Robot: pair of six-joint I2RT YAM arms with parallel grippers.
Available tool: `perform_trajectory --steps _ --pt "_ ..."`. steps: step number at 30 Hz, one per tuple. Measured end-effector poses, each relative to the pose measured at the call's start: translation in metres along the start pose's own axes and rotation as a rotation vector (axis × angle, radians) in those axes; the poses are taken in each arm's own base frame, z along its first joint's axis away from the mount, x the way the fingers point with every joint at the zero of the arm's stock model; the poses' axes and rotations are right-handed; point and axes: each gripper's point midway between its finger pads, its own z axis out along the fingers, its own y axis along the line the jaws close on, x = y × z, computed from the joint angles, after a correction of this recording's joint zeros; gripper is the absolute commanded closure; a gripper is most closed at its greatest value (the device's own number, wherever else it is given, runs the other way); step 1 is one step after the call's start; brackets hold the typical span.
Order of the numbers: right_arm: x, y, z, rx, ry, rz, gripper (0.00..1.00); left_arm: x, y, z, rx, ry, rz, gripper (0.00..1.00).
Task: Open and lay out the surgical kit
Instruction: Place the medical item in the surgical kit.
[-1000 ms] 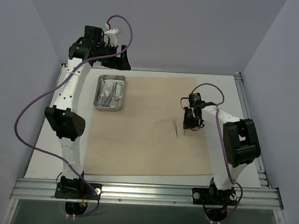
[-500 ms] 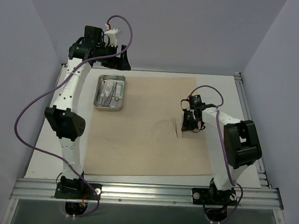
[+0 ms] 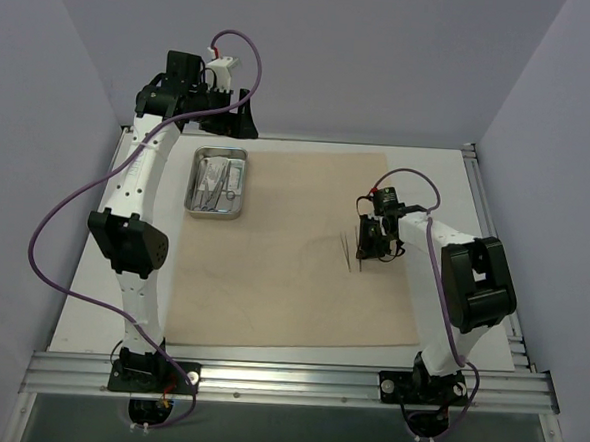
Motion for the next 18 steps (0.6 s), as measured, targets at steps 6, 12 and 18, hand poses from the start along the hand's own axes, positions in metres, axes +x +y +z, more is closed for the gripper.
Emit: perform_trajectory --steps 6,12,18 --pt "0.0 0.0 0.0 0.001 0.002 -0.001 0.76 0.0 0.0 0.0 0.0 0.0 0.0 0.06" --pt "-0.002 0.0 -0.006 0.009 0.011 -0.001 0.75 0.001 0.0 0.0 0.0 0.002 -0.001 0.06" --pt "-0.033 0.013 -0.036 0.018 -0.101 -0.011 0.77 0.001 0.0 0.001 0.0 0.004 -0.002 0.06"
